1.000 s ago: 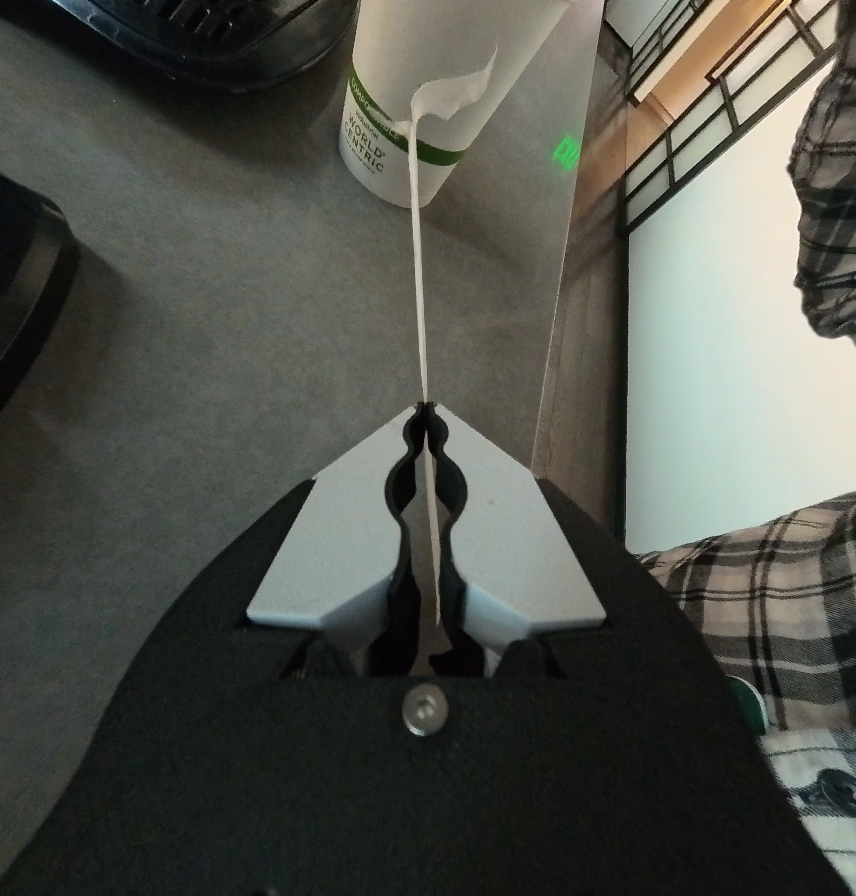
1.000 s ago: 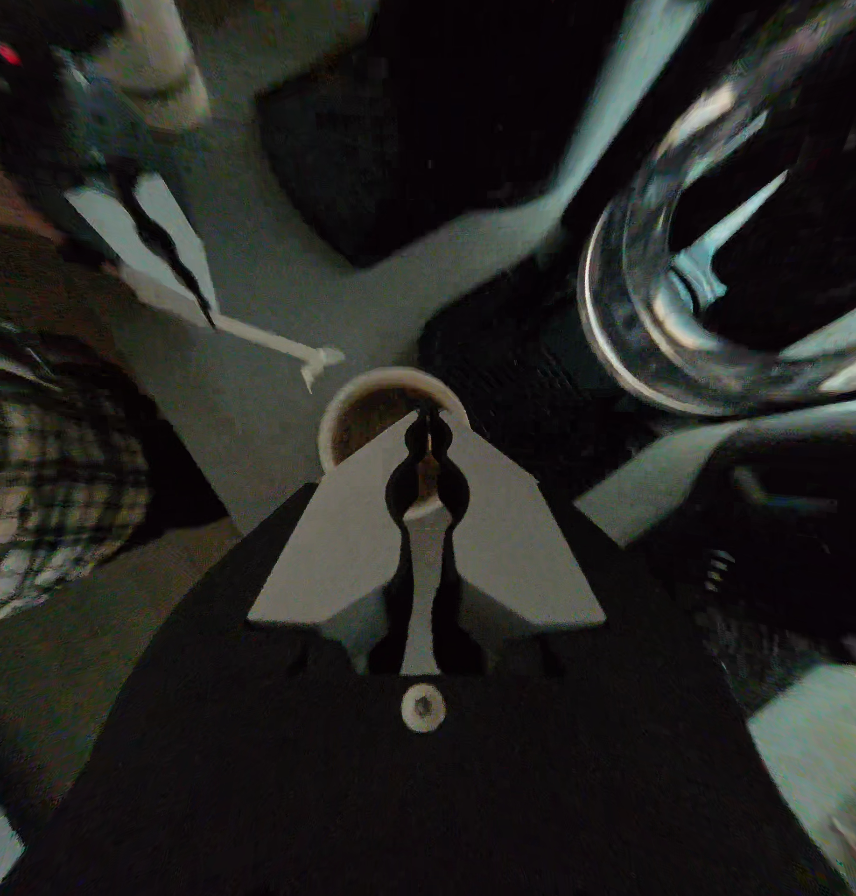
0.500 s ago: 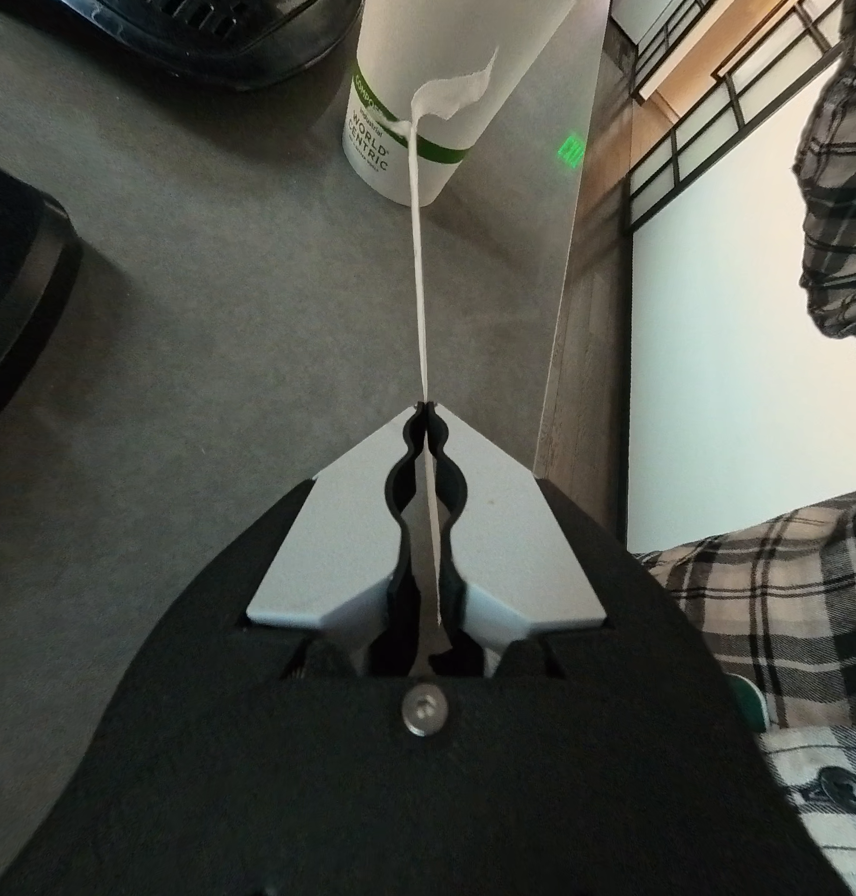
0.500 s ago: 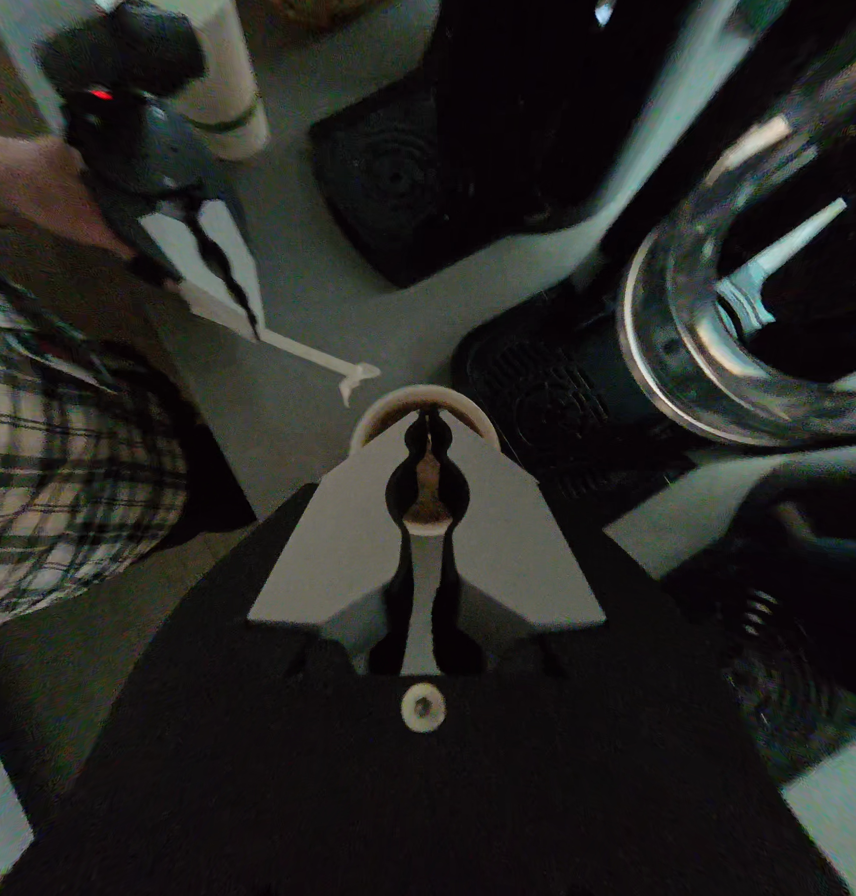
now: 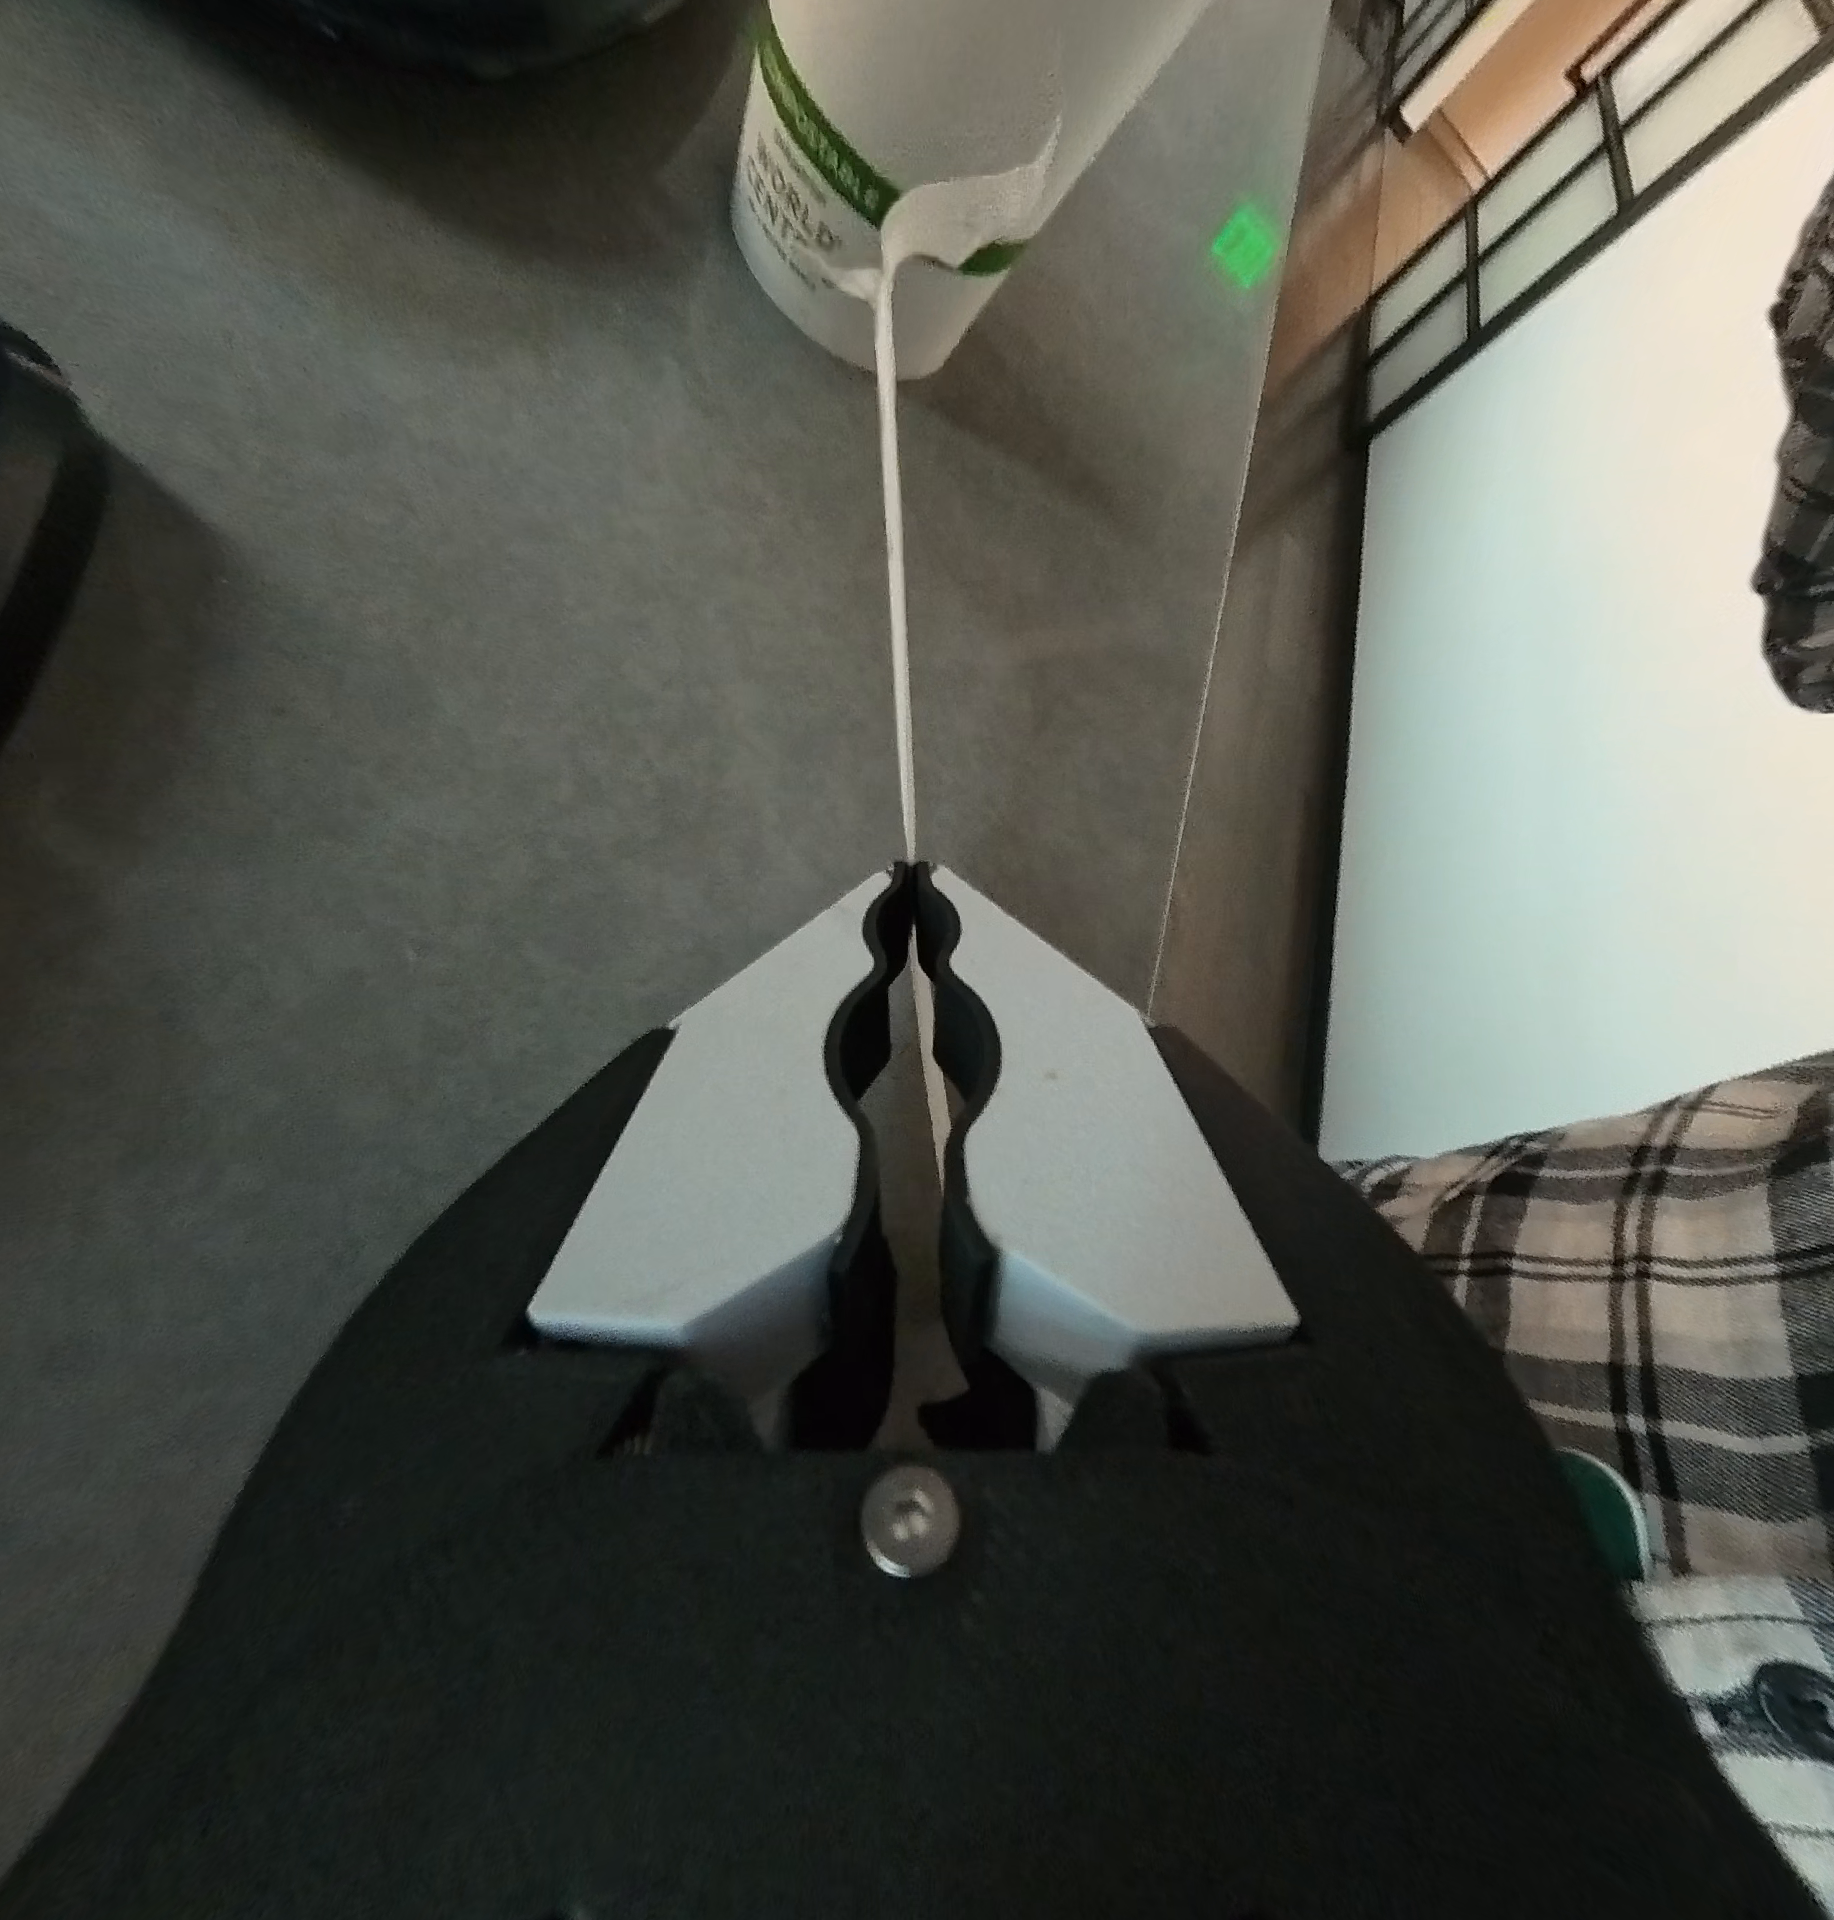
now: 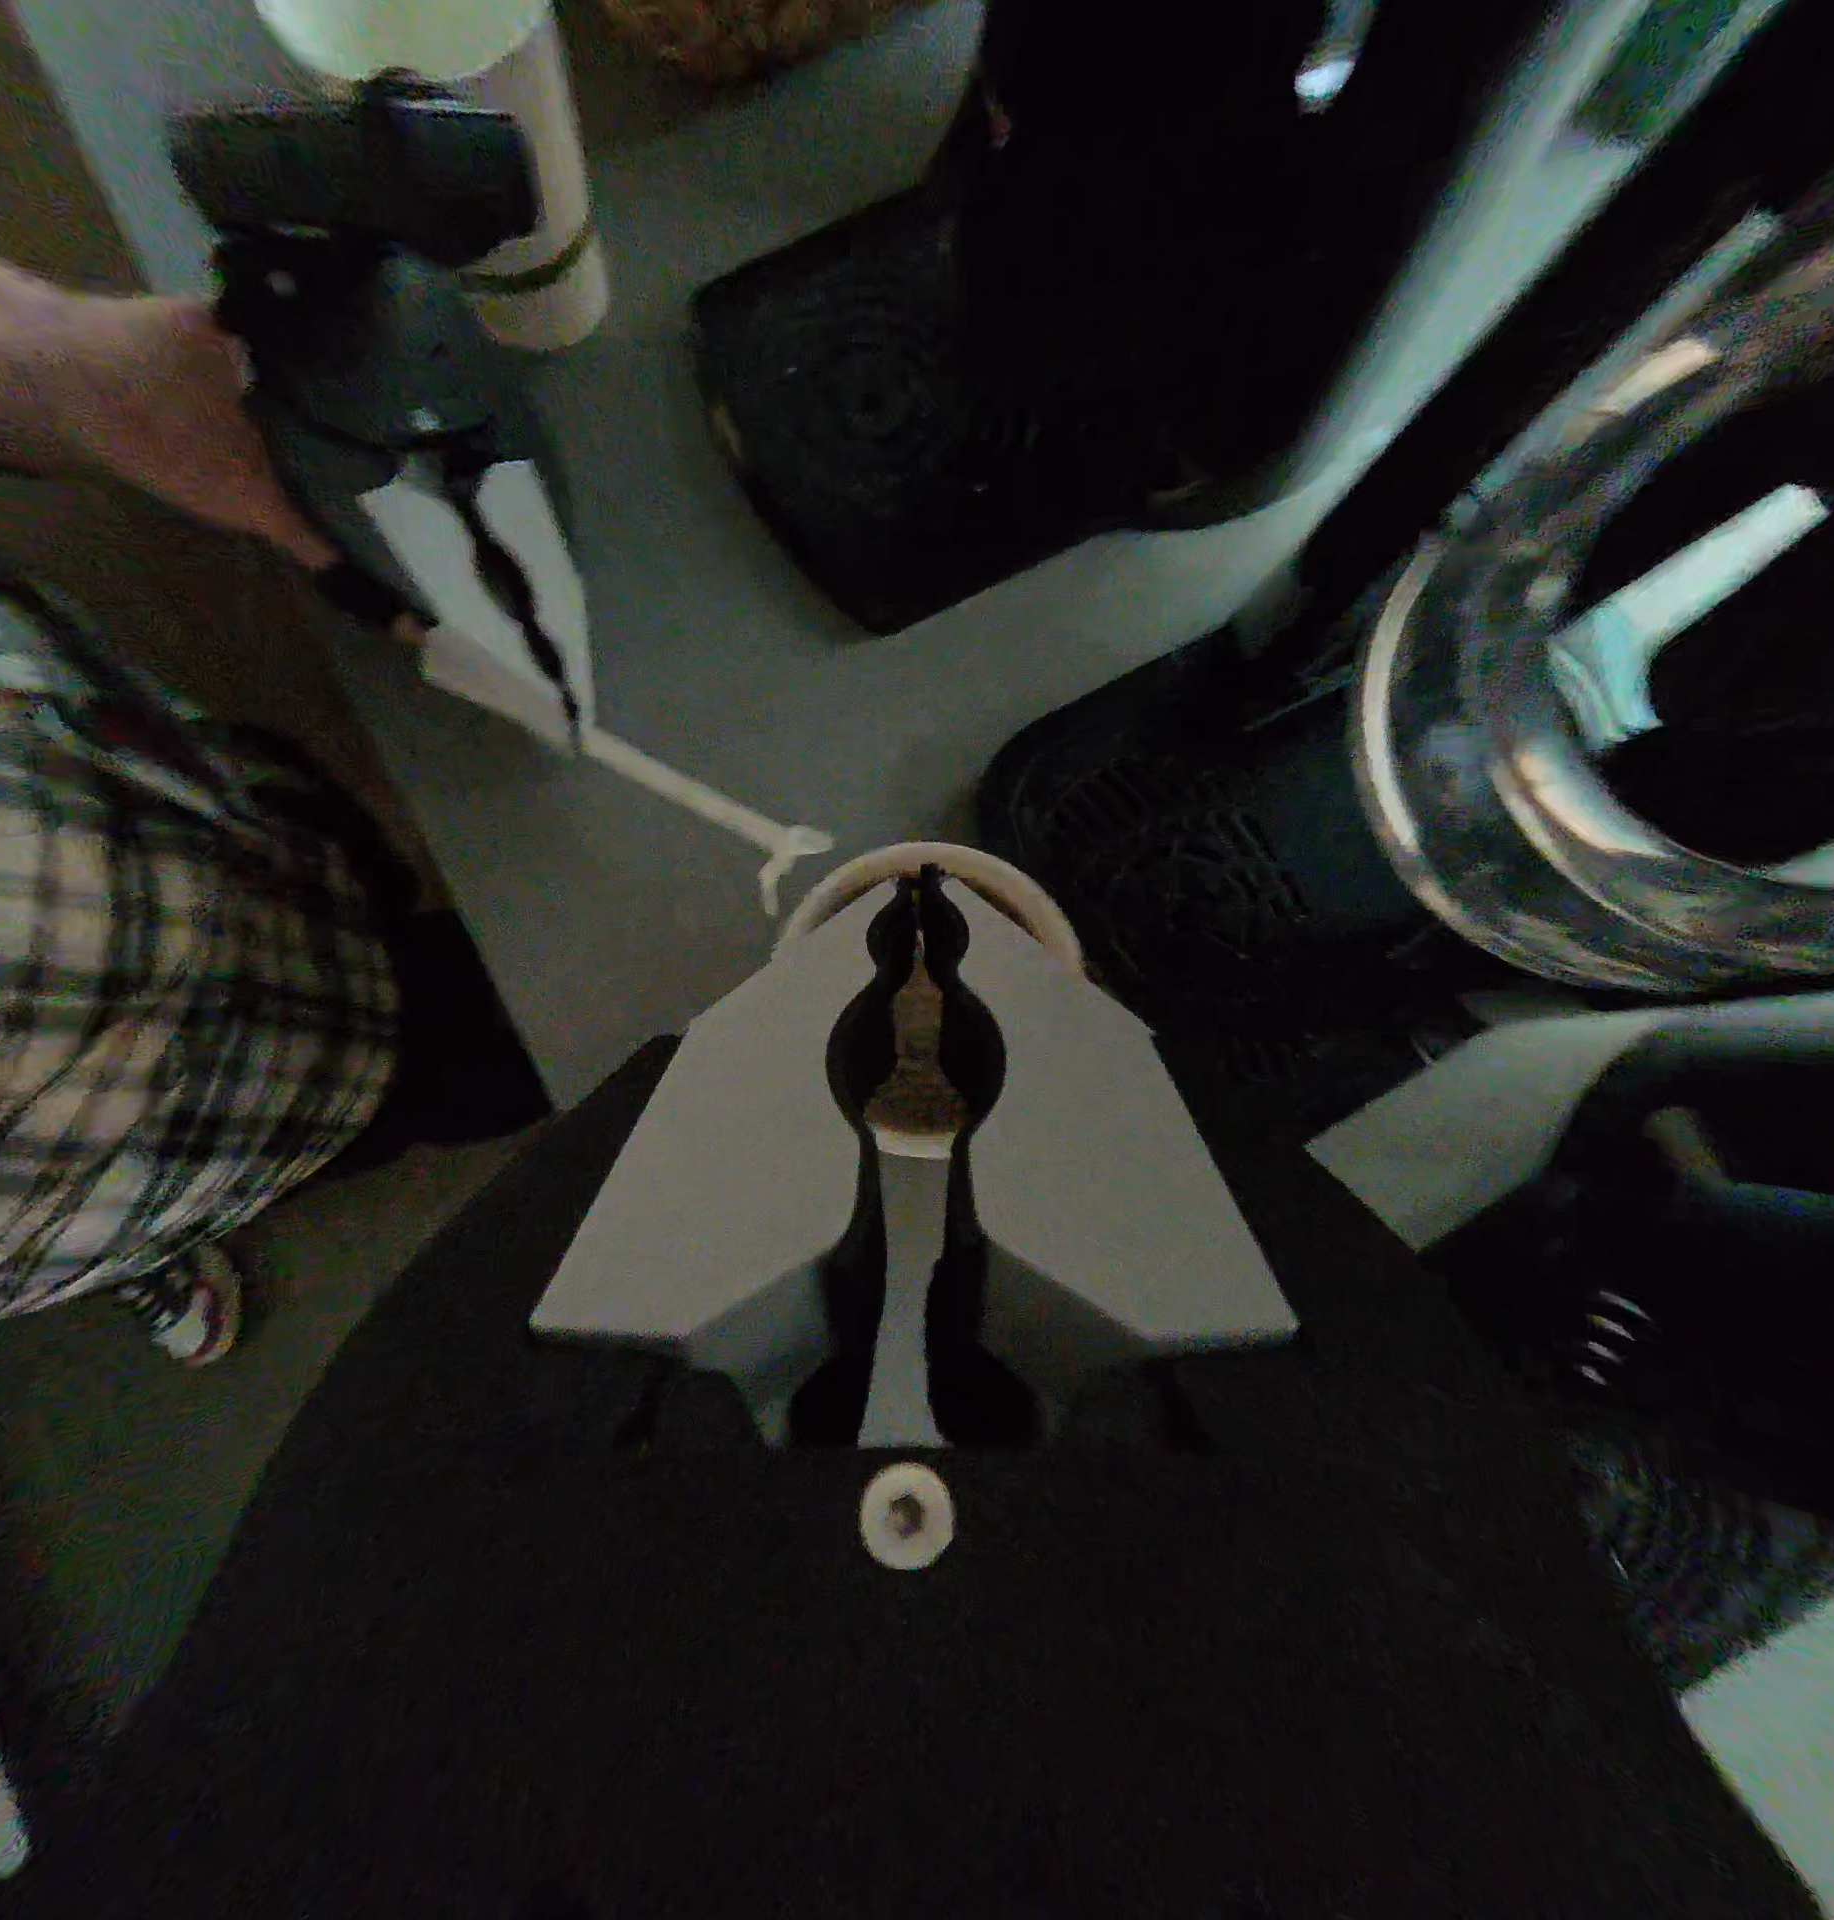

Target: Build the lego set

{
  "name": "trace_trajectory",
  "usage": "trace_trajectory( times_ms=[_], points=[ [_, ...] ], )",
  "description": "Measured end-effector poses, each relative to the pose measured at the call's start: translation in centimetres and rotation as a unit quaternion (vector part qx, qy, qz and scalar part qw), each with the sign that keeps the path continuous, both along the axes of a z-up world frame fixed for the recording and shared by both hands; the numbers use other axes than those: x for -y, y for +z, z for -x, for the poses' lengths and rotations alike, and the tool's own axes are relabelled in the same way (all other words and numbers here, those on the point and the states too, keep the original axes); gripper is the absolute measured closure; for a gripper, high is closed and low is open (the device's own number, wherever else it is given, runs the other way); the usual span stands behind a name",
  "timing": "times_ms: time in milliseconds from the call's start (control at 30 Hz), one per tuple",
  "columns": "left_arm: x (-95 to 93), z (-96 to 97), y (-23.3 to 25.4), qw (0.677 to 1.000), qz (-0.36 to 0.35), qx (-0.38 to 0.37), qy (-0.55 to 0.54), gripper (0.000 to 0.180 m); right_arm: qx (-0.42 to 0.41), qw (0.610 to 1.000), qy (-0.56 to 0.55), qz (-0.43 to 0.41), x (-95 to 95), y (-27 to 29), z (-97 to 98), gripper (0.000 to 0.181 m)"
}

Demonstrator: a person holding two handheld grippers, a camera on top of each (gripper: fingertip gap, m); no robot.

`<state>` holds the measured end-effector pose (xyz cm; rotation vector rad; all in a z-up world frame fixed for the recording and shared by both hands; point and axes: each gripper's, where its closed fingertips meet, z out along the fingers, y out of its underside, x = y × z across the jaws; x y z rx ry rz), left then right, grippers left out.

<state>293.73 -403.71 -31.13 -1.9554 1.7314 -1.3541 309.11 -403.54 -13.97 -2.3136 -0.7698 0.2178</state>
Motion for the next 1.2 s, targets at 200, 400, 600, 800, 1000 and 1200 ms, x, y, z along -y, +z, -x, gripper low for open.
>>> trace_trajectory(
  times_ms=[200,400,600,800,1000,1200],
  points=[
    [0.1,0.0,0.0,1.000,0.002,0.000,-0.002,0.180,-0.006,0.999,0.031,0.027,1.3,-0.7,0.8,0.181],
    [0.1,-0.1,0.1,1.000,0.007,0.003,-0.001,0.180,0.018,0.998,0.001,0.060,2.3,-1.2,-1.1,0.181],
    [0.1,-0.1,0.0,1.000,0.007,0.002,-0.002,0.180,0.042,0.998,-0.039,0.028,-0.1,-1.0,-2.4,0.181],
    [0.2,-0.1,0.1,1.000,0.006,0.003,-0.003,0.180,0.001,1.000,-0.010,-0.001,-0.4,0.2,-0.6,0.181],
    [0.2,-0.2,0.1,1.000,0.008,0.003,-0.004,0.180,-0.013,0.999,0.030,0.015,1.3,-0.1,0.5,0.181],
    [0.3,-0.2,0.0,1.000,0.009,0.002,-0.006,0.180,-0.005,1.000,0.014,0.025,1.6,-0.7,-0.4,0.181]
  ],
)
